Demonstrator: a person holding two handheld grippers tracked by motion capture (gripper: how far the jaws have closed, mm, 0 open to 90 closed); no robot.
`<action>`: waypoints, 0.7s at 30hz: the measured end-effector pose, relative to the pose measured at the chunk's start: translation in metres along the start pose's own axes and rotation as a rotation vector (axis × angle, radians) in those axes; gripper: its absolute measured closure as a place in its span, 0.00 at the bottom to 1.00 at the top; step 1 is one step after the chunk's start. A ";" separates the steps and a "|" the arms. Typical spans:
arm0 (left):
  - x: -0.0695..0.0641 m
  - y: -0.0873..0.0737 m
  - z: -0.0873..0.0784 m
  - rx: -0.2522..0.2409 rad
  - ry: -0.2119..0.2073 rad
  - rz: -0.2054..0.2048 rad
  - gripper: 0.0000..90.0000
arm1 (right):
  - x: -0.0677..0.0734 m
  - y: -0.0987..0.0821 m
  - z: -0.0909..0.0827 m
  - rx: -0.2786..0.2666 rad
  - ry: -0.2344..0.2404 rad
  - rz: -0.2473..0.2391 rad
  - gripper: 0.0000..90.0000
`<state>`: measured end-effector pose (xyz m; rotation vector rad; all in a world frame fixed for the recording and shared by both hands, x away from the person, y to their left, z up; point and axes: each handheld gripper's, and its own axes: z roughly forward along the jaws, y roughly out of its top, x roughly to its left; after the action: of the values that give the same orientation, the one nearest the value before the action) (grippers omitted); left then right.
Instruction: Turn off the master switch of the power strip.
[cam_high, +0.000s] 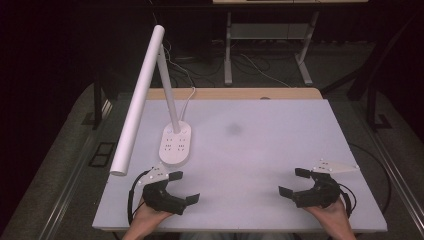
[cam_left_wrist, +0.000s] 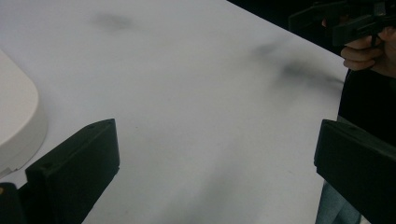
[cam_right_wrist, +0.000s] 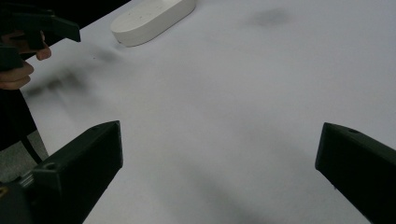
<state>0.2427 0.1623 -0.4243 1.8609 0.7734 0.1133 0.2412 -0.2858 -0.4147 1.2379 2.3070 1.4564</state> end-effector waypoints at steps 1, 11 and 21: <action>0.001 0.000 0.000 0.001 0.000 -0.002 0.00 | 0.000 0.000 0.000 0.003 0.000 -0.001 0.00; 0.002 0.000 -0.001 0.006 0.003 0.002 0.00 | 0.000 -0.001 0.001 0.013 0.006 0.004 0.00; 0.003 0.001 0.000 0.016 0.011 -0.010 0.00 | -0.002 -0.003 0.001 0.024 0.009 0.013 0.00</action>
<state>0.2458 0.1640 -0.4245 1.8729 0.7929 0.1120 0.2413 -0.2871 -0.4177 1.2583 2.3330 1.4451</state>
